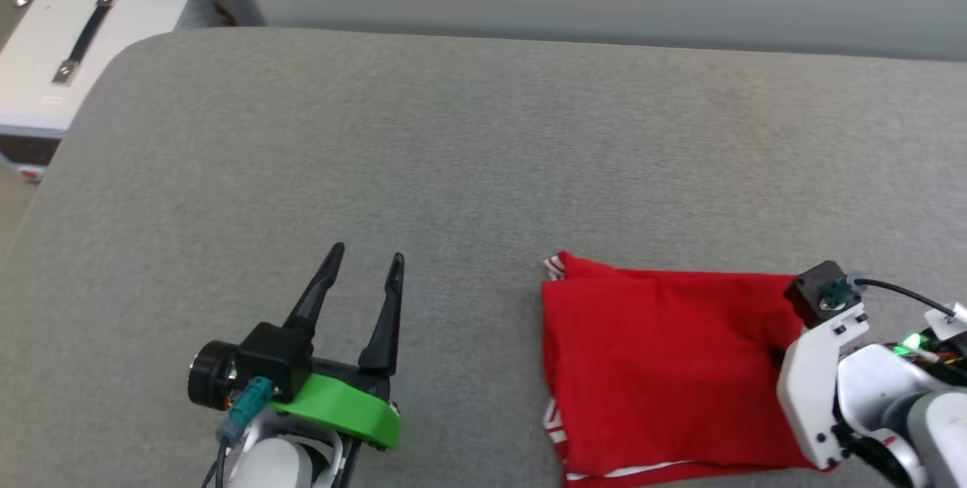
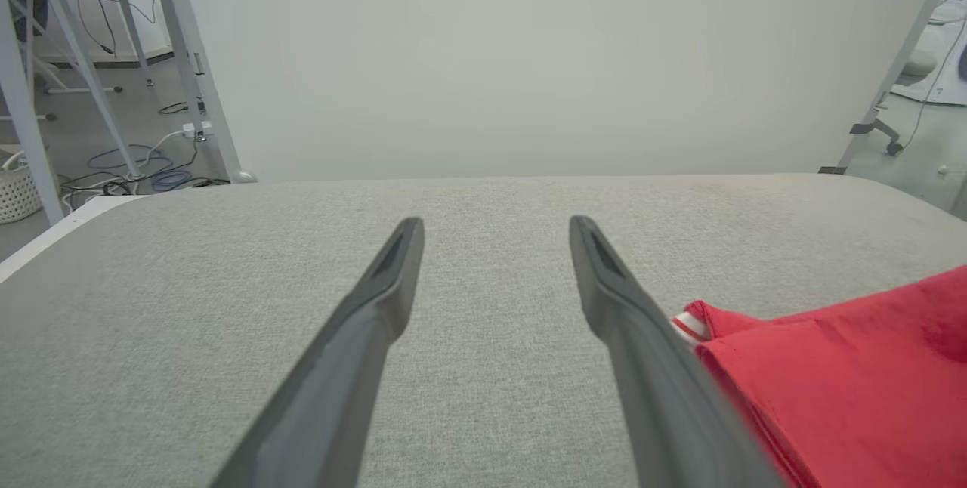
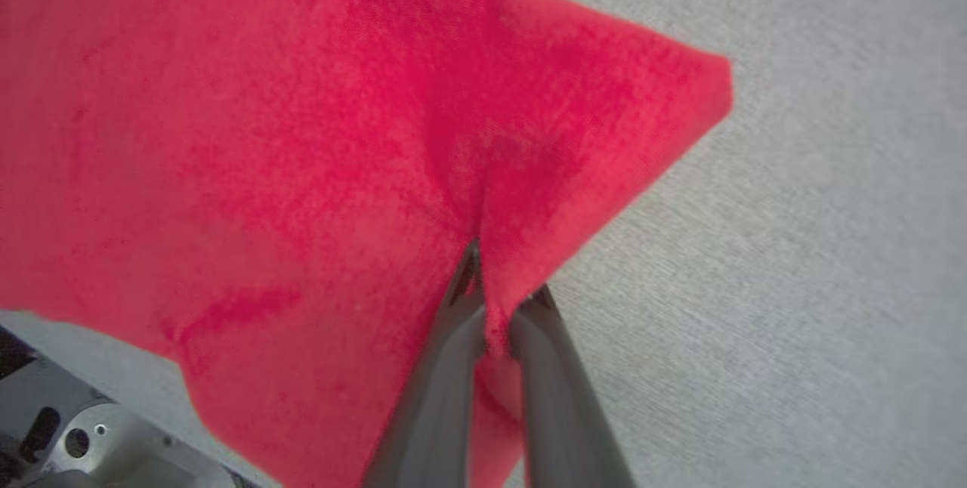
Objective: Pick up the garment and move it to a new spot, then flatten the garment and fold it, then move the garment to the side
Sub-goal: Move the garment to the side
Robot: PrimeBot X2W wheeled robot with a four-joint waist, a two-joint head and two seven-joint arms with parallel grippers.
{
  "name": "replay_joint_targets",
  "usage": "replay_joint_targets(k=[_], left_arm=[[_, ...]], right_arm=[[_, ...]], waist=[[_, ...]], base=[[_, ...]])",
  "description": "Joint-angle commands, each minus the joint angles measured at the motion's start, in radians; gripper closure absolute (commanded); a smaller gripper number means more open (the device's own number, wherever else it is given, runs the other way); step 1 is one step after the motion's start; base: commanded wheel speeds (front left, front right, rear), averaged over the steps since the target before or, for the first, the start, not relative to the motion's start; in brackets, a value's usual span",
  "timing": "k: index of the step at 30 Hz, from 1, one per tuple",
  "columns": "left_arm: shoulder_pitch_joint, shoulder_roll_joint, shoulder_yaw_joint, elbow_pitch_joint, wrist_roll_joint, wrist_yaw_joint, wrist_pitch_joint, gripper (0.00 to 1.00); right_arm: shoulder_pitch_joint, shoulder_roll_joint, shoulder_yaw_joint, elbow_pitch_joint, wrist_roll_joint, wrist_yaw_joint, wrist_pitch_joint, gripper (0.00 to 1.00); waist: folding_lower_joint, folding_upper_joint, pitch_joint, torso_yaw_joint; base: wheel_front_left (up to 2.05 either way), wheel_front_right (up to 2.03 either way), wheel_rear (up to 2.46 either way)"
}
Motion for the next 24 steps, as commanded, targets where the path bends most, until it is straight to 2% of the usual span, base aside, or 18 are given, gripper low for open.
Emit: replay_joint_targets(k=[1, 8, 14, 19, 24], left_arm=[[0.007, 0.006, -0.01, -0.007, -0.004, -0.003, -0.006, 0.0], [-0.012, 0.012, -0.07, -0.03, 0.007, -0.003, -0.006, 0.0], [-0.064, 0.018, -0.119, -0.055, 0.021, -0.003, -0.006, 0.0], [-0.141, 0.032, -0.16, -0.072, 0.039, -0.003, -0.006, 0.0], [-0.236, 0.056, -0.2, -0.104, 0.066, -0.003, -0.006, 0.0]], right_arm=[[-0.028, -0.052, 0.024, -0.016, 0.006, -0.001, -0.006, 1.0], [-0.099, -0.319, 0.112, -0.05, 0.033, -0.001, -0.04, 1.0], [-0.152, -0.478, 0.146, 0.002, 0.051, -0.001, -0.118, 1.0], [-0.202, -0.531, 0.122, 0.087, 0.037, -0.001, -0.222, 1.0], [-0.272, -0.516, 0.074, 0.219, 0.014, -0.001, -0.331, 1.0]], waist=[[0.0, -0.0001, -0.012, -0.075], [0.0, -0.0001, 0.026, -0.189], [0.0, -0.0001, 0.104, -0.267], [0.0, -0.0001, 0.203, -0.313], [0.0, -0.0001, 0.316, -0.35]], base=[[0.0, 0.0, 0.0], [0.0, 0.0, 0.0], [0.0, 0.0, 0.0], [0.0, 0.0, 0.0], [0.0, 0.0, 0.0]])
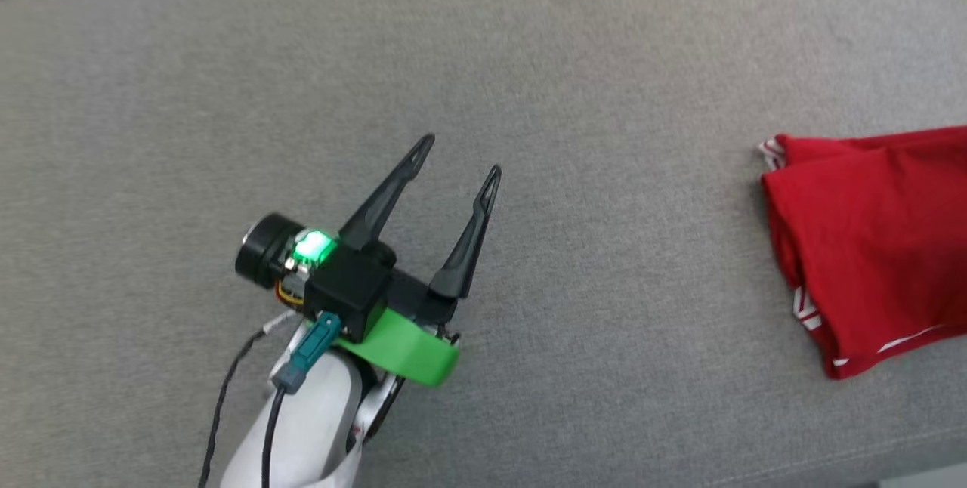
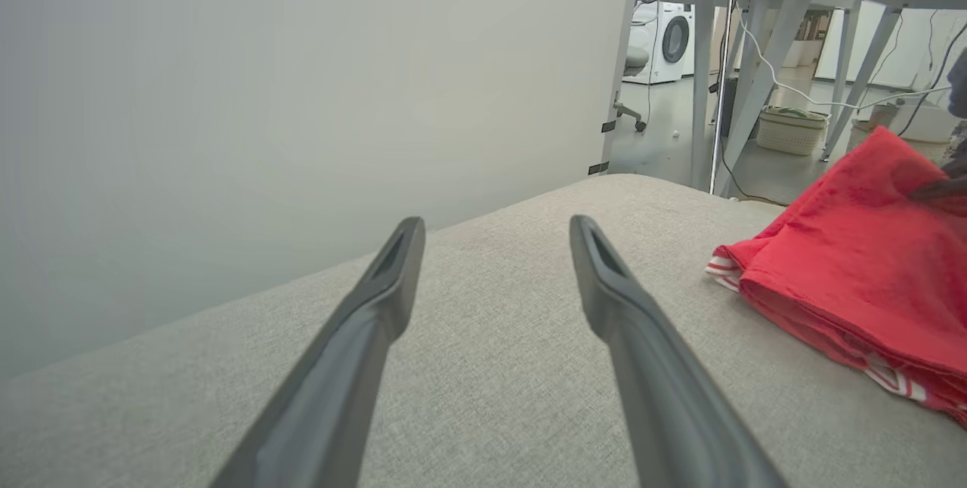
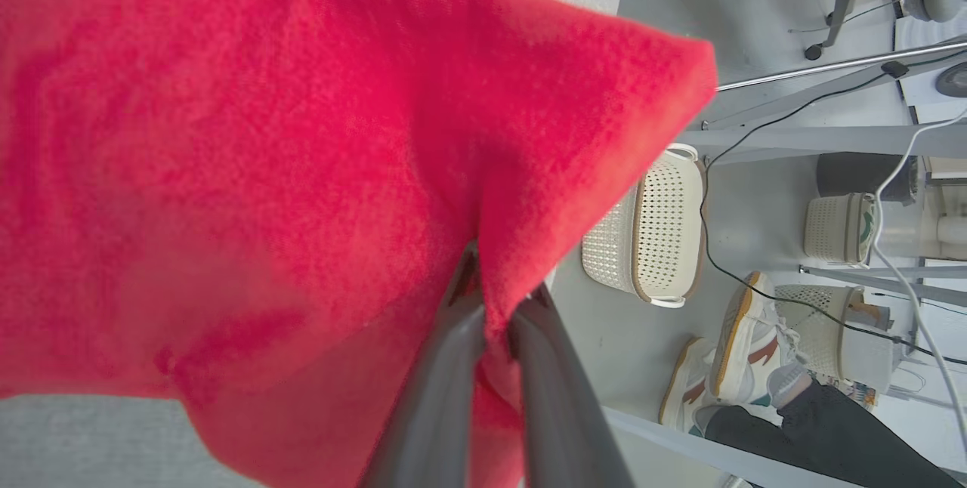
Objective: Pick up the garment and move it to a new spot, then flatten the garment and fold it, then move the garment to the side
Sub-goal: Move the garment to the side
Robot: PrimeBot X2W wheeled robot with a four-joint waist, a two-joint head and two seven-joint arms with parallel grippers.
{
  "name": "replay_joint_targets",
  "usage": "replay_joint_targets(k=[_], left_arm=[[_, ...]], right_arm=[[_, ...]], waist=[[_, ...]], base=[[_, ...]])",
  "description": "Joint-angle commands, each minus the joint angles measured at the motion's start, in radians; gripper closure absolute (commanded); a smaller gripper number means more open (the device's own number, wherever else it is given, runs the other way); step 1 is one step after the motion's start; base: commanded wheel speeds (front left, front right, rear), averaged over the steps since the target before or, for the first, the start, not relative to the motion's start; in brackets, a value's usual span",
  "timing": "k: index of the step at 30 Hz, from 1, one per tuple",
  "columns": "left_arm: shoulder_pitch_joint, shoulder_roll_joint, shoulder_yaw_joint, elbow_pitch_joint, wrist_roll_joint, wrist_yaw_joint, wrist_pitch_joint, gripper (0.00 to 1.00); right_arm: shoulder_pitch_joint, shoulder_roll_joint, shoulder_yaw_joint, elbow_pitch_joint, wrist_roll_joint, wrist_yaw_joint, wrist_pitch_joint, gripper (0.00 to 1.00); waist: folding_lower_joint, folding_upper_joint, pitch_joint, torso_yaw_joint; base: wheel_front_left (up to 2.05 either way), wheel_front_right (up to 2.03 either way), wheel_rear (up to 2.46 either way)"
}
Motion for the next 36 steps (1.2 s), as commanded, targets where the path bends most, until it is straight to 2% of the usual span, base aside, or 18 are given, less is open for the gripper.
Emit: replay_joint_targets(k=[1, 11, 20, 21, 22, 23, 30, 36], left_arm=[[-0.039, 0.013, -0.003, -0.012, 0.012, -0.003, -0.006, 0.0], [-0.201, 0.066, -0.043, -0.074, 0.044, -0.003, -0.005, 0.0], [-0.23, 0.084, -0.04, -0.132, 0.047, 0.003, 0.01, 0.0], [-0.228, 0.085, -0.04, -0.134, 0.046, 0.004, 0.01, 0.0], [-0.227, 0.086, -0.04, -0.134, 0.045, 0.005, 0.01, 0.0], [-0.225, 0.087, -0.04, -0.132, 0.043, 0.006, 0.01, 0.0], [-0.2, 0.076, -0.039, -0.108, 0.024, 0.021, 0.002, 0.0], [-0.141, 0.053, -0.014, -0.045, -0.03, 0.039, -0.004, 0.0]], right_arm=[[-0.037, 0.014, -0.013, 0.025, -0.016, -0.001, -0.023, 1.0], [-0.212, 0.062, -0.126, 0.302, -0.11, -0.001, -0.186, 1.0], [-0.305, 0.123, -0.163, 0.475, -0.149, -0.001, -0.271, 1.0], [-0.312, 0.129, -0.169, 0.492, -0.156, -0.001, -0.28, 0.73], [-0.318, 0.134, -0.174, 0.505, -0.161, -0.001, -0.286, 0.6], [-0.324, 0.139, -0.18, 0.517, -0.169, -0.001, -0.298, 0.0], [-0.34, 0.155, -0.198, 0.557, -0.209, -0.001, -0.333, 0.0], [-0.334, 0.169, -0.173, 0.531, -0.207, -0.001, -0.34, 0.0]], waist=[[0.0, -0.0001, 0.147, -0.078], [0.0, -0.0001, 0.299, -0.098], [0.0, -0.0001, 0.332, -0.083], [0.0, -0.0001, 0.33, -0.08], [0.0, -0.0001, 0.328, -0.077], [0.0, -0.0001, 0.323, -0.074], [0.0, -0.0001, 0.259, -0.056], [0.0, -0.0001, 0.133, -0.041]], base=[[0.0, 0.0, 0.0], [0.0, 0.0, 0.0], [0.0, 0.0, 0.0], [0.0, 0.0, 0.0], [0.0, 0.0, 0.0], [0.0, 0.0, 0.0], [0.0, 0.0, 0.0], [0.0, 0.0, 0.0]])
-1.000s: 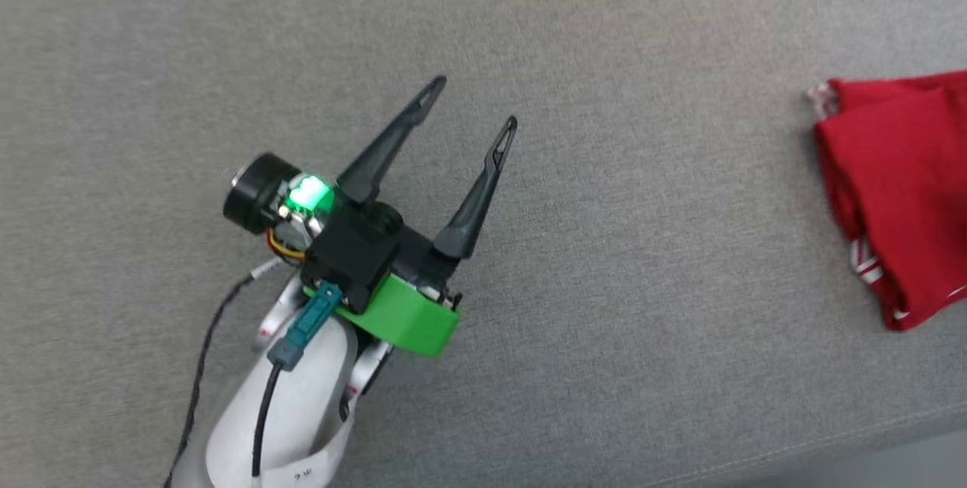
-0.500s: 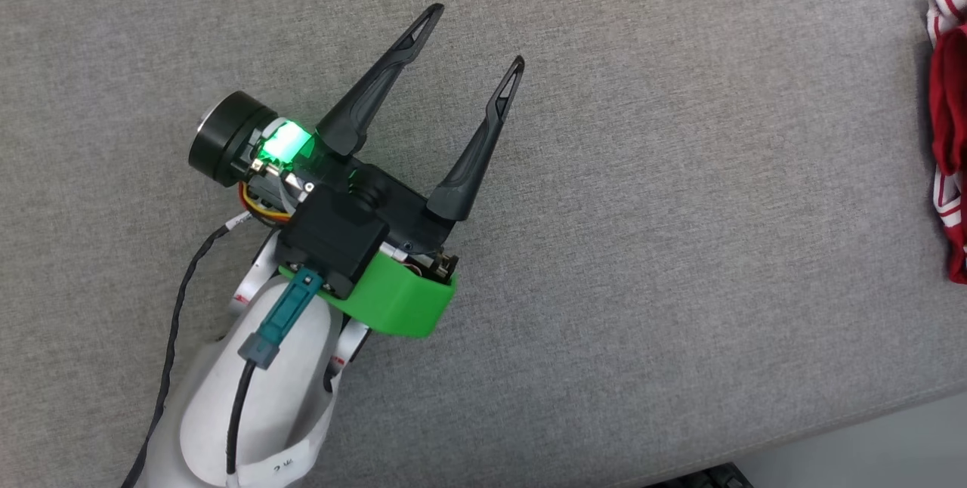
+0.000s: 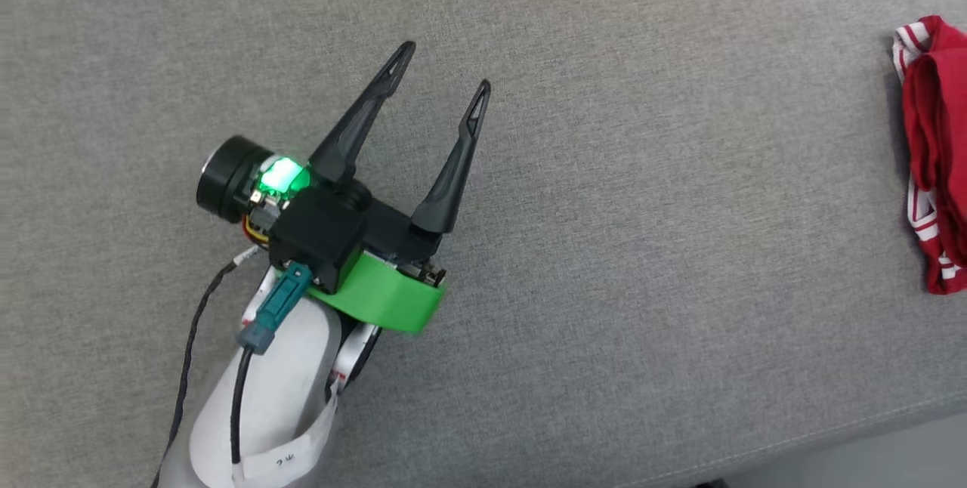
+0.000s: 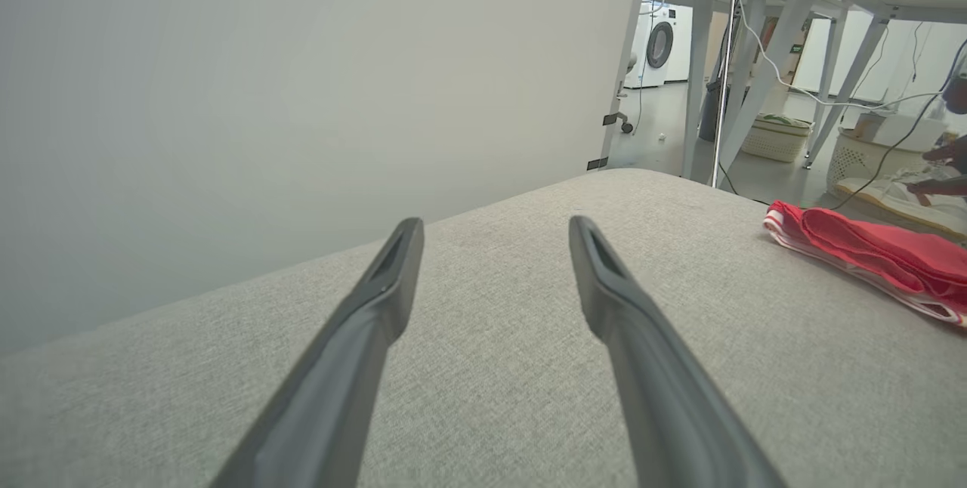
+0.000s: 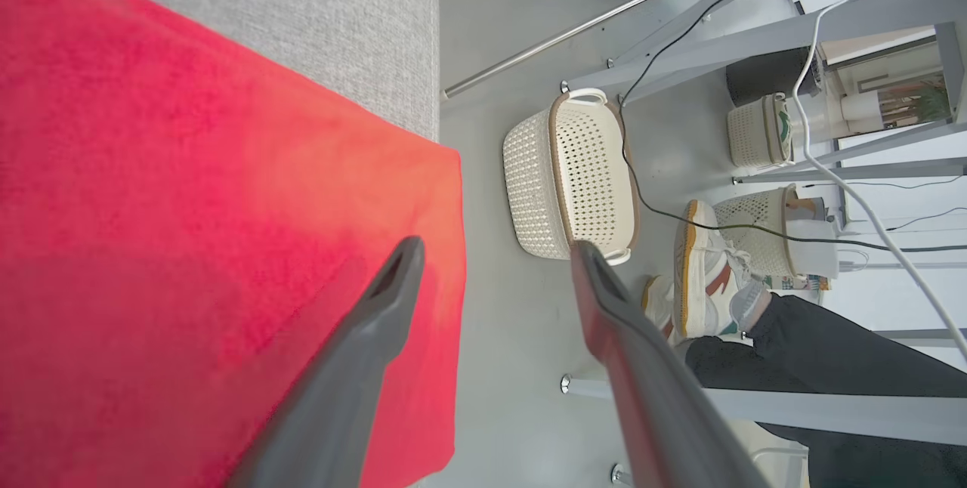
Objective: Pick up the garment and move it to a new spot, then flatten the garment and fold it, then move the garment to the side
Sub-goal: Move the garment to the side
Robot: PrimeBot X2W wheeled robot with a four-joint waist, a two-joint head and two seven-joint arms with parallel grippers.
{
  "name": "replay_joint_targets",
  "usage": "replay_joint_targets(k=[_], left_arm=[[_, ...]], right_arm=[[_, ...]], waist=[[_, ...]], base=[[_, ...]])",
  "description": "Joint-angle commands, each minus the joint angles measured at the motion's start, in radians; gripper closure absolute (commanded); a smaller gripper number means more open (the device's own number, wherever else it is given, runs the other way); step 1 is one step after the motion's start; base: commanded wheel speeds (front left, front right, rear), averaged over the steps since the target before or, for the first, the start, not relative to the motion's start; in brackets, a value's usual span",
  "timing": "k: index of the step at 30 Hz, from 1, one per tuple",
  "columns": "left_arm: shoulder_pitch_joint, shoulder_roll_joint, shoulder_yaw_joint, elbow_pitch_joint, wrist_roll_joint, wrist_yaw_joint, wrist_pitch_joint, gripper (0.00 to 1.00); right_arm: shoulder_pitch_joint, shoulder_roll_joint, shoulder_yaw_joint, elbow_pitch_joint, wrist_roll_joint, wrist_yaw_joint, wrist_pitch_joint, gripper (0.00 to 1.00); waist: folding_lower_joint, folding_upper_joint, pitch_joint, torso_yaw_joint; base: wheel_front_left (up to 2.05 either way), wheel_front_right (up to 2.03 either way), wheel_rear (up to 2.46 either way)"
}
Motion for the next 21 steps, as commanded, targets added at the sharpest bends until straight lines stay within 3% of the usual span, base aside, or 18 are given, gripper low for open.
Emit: replay_joint_targets(k=[1, 5, 12, 19, 20, 21], left_arm=[[0.03, -0.005, 0.008, 0.015, -0.016, 0.007, -0.005, 0.0], [0.09, -0.006, 0.034, 0.053, -0.041, 0.016, -0.006, 0.0], [0.217, -0.003, 0.112, 0.156, -0.075, 0.107, -0.006, 0.0], [0.299, -0.014, 0.149, 0.147, -0.103, 0.12, -0.006, 0.0], [0.309, -0.016, 0.154, 0.143, -0.105, 0.119, -0.006, 0.0], [0.333, -0.023, 0.167, 0.135, -0.108, 0.118, -0.006, 0.0]], right_arm=[[-0.006, 0.01, 0.012, -0.019, 0.001, -0.002, -0.01, 0.0], [0.011, 0.045, 0.036, -0.079, 0.047, -0.002, -0.027, 0.0], [0.085, 0.183, 0.015, -0.217, 0.166, -0.002, -0.078, 0.0], [0.217, 0.303, -0.039, -0.395, 0.202, -0.002, -0.142, 0.0], [0.242, 0.328, -0.058, -0.426, 0.208, -0.002, -0.152, 0.0], [0.313, 0.396, -0.088, -0.505, 0.236, -0.002, -0.176, 0.0]], waist=[[-0.0001, 0.0, -0.107, 0.018], [-0.0001, 0.0, -0.21, 0.033], [-0.0001, 0.0, -0.365, 0.052], [-0.0001, 0.0, -0.456, 0.089], [-0.0001, 0.0, -0.465, 0.096], [-0.0001, 0.0, -0.486, 0.114]], base=[[0.0, 0.0, 0.0], [0.0, 0.0, 0.0], [0.0, 0.0, 0.0], [0.0, 0.0, 0.0], [0.0, 0.0, 0.0], [0.0, 0.0, 0.0]])
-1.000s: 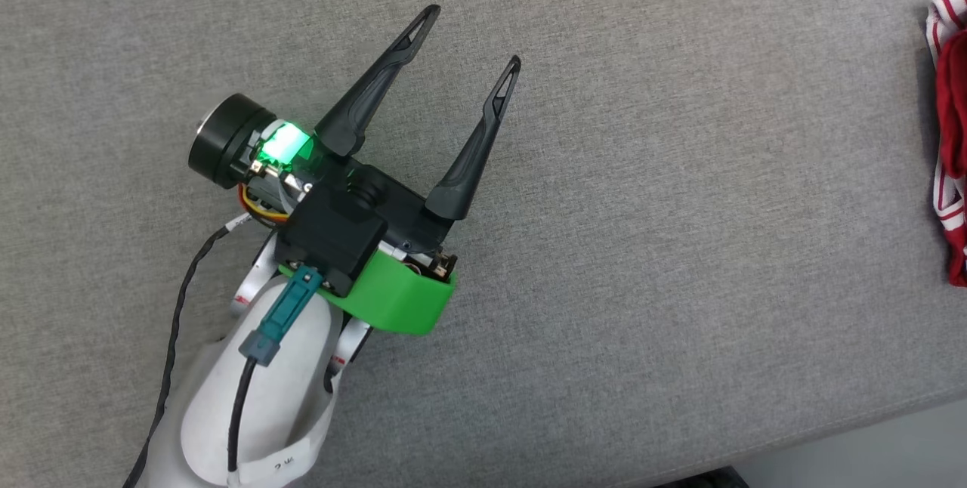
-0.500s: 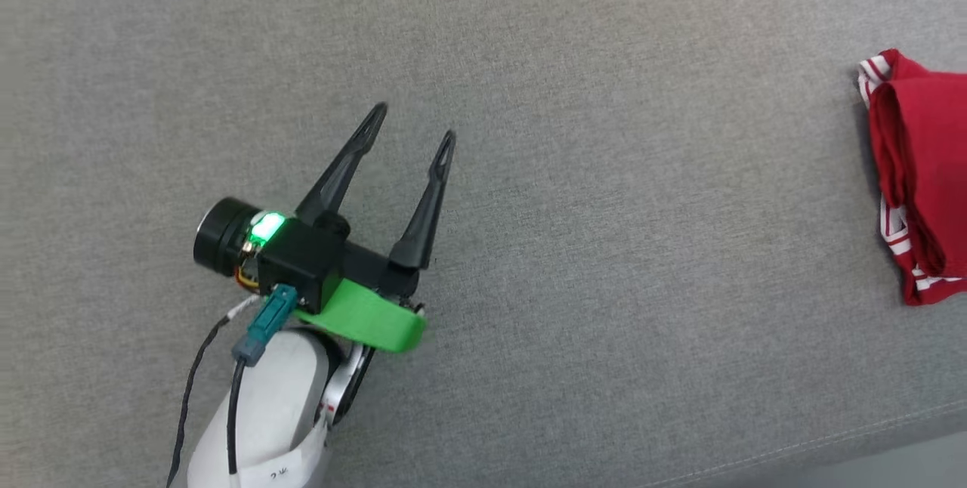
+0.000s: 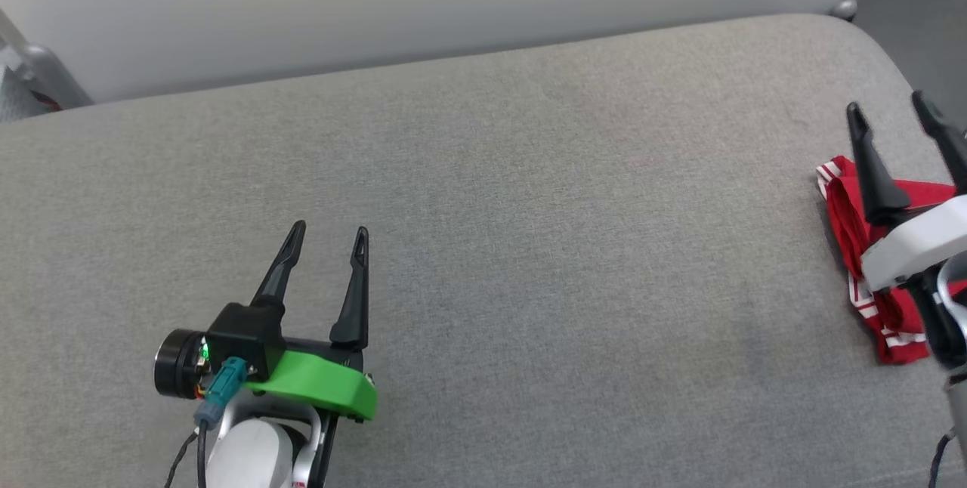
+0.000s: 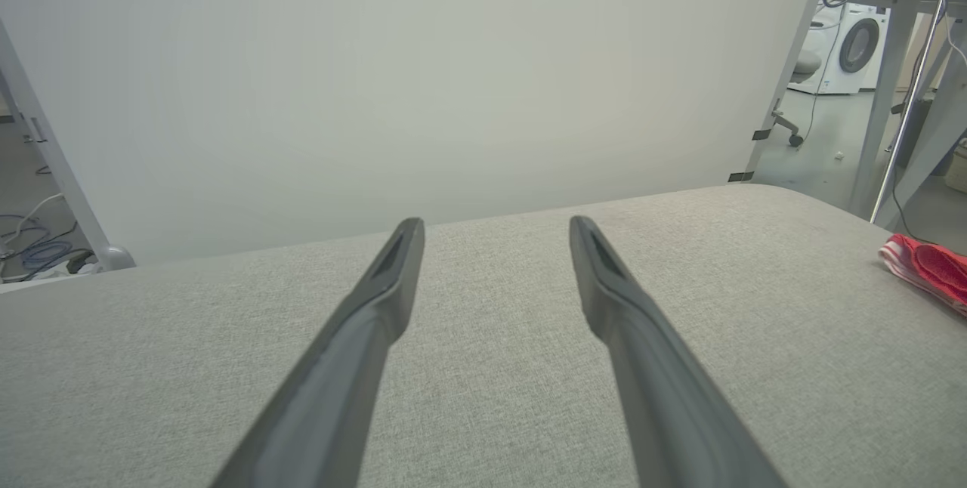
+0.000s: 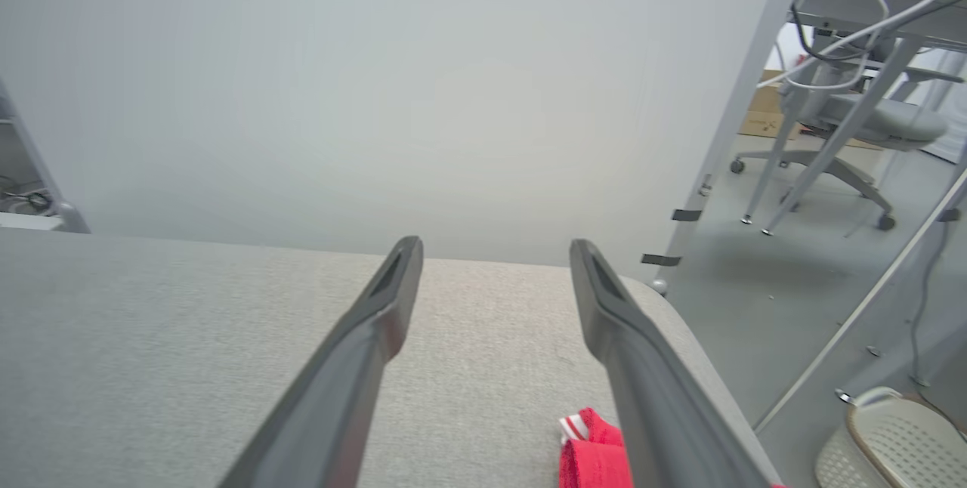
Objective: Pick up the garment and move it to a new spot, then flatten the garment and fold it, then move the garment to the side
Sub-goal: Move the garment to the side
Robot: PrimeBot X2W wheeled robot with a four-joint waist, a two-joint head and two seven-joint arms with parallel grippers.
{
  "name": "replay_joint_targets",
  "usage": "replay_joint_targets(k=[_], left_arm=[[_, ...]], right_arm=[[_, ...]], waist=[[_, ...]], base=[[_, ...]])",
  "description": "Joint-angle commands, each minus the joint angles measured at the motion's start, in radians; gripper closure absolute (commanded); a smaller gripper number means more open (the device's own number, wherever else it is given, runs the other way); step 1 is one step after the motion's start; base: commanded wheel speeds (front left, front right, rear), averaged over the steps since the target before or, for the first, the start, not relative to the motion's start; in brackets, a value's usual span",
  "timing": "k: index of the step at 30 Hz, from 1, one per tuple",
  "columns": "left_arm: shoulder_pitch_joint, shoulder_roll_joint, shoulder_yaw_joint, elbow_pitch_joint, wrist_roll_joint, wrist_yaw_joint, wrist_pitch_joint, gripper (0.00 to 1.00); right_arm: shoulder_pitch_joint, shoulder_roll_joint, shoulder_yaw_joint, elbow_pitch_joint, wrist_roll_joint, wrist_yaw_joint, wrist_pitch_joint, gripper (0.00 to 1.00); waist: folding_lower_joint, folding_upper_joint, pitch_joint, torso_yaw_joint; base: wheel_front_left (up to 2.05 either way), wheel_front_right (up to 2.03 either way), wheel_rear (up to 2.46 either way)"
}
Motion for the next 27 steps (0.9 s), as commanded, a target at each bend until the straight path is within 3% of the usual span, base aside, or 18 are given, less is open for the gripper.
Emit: replay_joint_targets(k=[1, 7, 17, 27], left_arm=[[0.022, -0.008, 0.01, -0.008, -0.006, 0.001, -0.006, 0.0], [0.061, -0.031, 0.031, -0.013, 0.0, -0.021, -0.006, 0.0], [0.11, -0.069, 0.074, 0.004, 0.033, -0.065, -0.006, 0.0], [0.133, -0.099, 0.116, 0.023, 0.068, -0.1, -0.006, 0.0]], right_arm=[[0.039, 0.033, -0.008, -0.033, 0.008, -0.001, -0.018, 0.0], [0.174, 0.154, -0.043, -0.116, -0.017, -0.001, -0.07, 0.0], [0.349, 0.29, -0.077, -0.119, -0.084, -0.001, -0.15, 0.0], [0.394, 0.33, -0.059, -0.07, -0.12, -0.001, -0.184, 0.0]], waist=[[0.0001, 0.0, -0.061, 0.053], [0.0001, 0.0, -0.079, 0.09], [0.0001, 0.0, -0.102, 0.14], [0.0001, 0.0, -0.107, 0.154]], base=[[0.0, 0.0, 0.0], [0.0, 0.0, 0.0], [0.0, 0.0, 0.0], [0.0, 0.0, 0.0]])
